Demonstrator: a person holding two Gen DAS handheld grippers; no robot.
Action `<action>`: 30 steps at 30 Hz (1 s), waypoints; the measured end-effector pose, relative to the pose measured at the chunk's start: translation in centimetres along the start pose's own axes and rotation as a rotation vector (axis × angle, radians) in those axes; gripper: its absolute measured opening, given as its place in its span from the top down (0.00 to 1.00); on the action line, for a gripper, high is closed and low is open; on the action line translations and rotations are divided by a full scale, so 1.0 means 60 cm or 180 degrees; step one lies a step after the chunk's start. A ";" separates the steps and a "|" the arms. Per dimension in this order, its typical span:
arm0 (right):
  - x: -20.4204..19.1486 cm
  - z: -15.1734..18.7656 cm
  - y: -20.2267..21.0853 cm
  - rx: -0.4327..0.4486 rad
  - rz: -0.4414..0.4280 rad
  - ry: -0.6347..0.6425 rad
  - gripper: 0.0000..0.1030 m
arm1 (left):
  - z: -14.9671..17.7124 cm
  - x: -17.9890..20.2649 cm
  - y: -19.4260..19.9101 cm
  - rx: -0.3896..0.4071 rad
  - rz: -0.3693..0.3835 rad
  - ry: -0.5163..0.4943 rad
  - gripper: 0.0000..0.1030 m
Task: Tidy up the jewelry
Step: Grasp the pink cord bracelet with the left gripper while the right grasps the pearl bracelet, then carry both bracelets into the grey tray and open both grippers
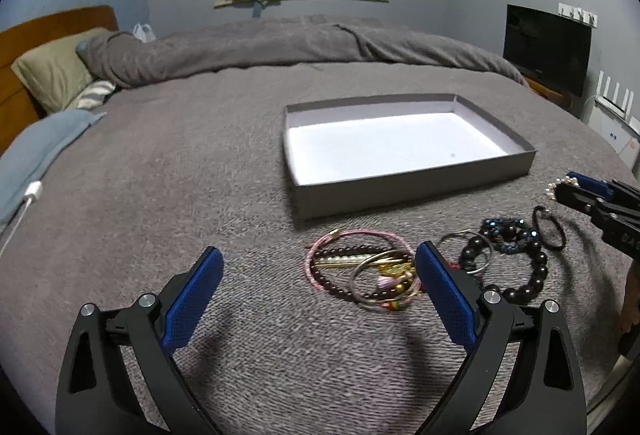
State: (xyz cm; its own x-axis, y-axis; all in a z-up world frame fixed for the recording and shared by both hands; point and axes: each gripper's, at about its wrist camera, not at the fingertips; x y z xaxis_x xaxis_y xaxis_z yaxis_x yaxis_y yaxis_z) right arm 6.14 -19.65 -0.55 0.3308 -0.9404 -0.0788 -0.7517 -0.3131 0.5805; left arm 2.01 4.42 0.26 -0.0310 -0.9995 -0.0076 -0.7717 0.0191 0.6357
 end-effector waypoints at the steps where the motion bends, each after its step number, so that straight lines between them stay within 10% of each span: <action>1: 0.002 0.001 0.001 -0.0002 -0.0009 -0.0018 0.61 | -0.002 -0.004 -0.003 -0.0025 0.0013 0.0023 0.08; 18: 0.025 0.004 0.009 0.0011 -0.0092 -0.0142 0.61 | -0.010 -0.031 -0.073 -0.0557 0.0337 0.0217 0.97; 30: 0.030 0.004 0.019 0.0106 -0.0054 -0.0152 0.61 | -0.037 -0.028 0.033 0.0032 0.0542 0.0264 0.97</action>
State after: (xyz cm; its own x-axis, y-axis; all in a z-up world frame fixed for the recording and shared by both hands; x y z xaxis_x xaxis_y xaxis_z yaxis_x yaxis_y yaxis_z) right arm 5.78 -21.75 -0.22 0.3166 -0.9400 -0.1273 -0.7651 -0.3324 0.5515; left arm 1.97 6.07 3.25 -0.1096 -0.9805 0.1634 -0.7660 0.1880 0.6147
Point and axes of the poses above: each gripper's, at about its wrist camera, not at the fingertips, and y roughly against the way its jaws point, x to its right, z to its underside, and after that the axes turned 1 degree about -x, right-handed
